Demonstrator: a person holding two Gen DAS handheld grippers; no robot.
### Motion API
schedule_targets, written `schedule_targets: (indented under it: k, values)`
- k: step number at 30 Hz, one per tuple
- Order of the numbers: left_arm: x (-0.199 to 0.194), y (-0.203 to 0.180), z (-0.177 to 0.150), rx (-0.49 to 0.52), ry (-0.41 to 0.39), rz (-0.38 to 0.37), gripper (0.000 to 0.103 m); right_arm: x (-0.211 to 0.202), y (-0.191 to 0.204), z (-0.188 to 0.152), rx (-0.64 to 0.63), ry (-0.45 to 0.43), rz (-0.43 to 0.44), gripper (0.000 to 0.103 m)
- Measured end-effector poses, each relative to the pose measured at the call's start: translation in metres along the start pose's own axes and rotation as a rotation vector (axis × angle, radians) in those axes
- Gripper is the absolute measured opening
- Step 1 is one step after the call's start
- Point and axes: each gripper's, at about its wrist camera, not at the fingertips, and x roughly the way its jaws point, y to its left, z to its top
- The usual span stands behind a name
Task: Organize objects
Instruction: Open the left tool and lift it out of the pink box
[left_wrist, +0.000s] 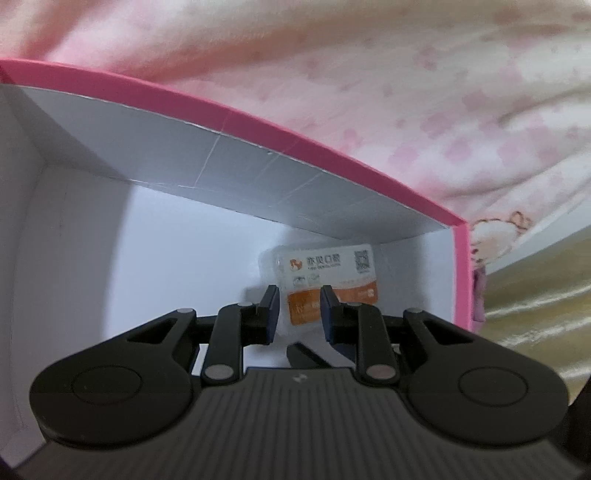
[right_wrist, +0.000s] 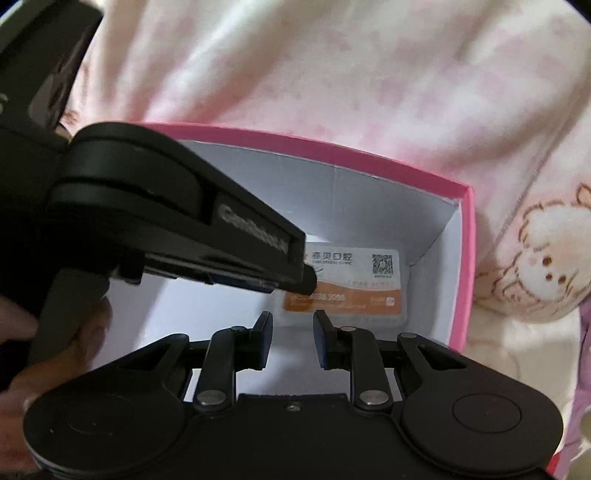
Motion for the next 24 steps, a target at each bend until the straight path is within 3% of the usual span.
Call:
schedule_targets:
  k: [6,8,10,17,24]
  values:
    - [-0.053,-0.017,-0.03,0.224,-0.034,0.112,0.045,-0.045,0.013,-0.029,-0.004,-0.07,0.081,0.045]
    - [-0.073,-0.018,-0.041,0.268,-0.031,0.122,0.048,-0.053,0.005,-0.033,0.013,-0.081,0.112,0.048]
    - [-0.092,-0.019,-0.054,0.314,-0.017,0.141,0.052,-0.076,0.019,-0.058,0.017,-0.094,0.129,0.054]
    - [-0.187,-0.008,-0.093,0.384,-0.023,0.175,0.064,-0.165,0.017,-0.099,-0.029,-0.133,0.165,0.064]
    - [-0.257,0.003,-0.124,0.41,-0.004,0.171,0.073,-0.23,0.055,-0.118,-0.131,-0.185,0.202,0.077]
